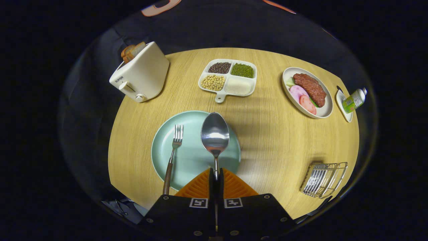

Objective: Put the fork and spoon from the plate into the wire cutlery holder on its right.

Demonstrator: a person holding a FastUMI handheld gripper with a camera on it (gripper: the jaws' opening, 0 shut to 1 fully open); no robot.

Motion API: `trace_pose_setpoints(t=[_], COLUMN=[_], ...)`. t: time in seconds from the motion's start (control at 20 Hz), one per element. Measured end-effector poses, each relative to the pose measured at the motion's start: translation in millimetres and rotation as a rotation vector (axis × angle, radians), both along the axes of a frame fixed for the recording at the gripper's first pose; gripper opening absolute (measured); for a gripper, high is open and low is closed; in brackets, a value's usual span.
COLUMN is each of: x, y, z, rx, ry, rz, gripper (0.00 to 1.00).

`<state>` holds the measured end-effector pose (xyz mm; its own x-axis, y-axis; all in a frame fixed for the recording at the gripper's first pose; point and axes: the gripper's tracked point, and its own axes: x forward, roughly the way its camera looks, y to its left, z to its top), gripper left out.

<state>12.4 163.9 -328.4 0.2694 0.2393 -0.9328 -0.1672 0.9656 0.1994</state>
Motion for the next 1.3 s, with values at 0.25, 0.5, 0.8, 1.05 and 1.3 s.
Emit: trace_pose_setpoints(t=[0.25, 0.5, 0.8, 1.05, 1.3], x=[-13.1, -34.5, -71.3, -90.4, -86.2], y=[-73.3, -160.2, -236.9, -260.6, -269.6], z=[31.7, 36.7, 19.4, 0.1, -9.8], rx=[-0.014, -0.082, -0.15, -0.17, -0.16], ry=[-0.058, -0.06, -0.001, 0.064, 0.068], rz=[-0.116, -0.239, -0.325, -0.306, -0.304], gripper=[0.03, 0.03, 0.03, 0.04, 0.05])
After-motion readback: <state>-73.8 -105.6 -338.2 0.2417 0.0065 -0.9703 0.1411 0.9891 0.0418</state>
